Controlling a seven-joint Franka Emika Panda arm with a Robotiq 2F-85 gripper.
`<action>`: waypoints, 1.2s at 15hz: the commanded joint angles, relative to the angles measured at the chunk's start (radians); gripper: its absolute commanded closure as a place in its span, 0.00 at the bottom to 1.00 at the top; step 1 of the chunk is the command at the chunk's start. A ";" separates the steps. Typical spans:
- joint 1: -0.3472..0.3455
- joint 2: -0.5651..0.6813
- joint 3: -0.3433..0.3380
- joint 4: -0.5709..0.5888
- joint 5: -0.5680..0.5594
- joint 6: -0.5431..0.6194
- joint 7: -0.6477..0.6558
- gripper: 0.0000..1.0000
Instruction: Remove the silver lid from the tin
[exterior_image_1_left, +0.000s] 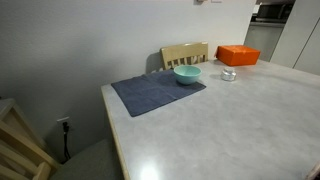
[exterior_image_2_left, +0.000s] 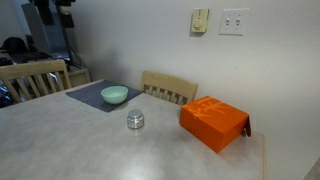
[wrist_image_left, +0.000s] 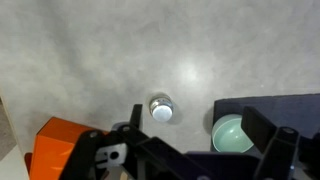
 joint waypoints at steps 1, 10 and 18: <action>0.018 0.056 -0.054 -0.020 0.132 0.153 -0.161 0.00; -0.011 0.224 -0.045 0.004 0.211 0.145 -0.234 0.00; -0.011 0.312 -0.045 0.059 0.272 0.236 -0.281 0.00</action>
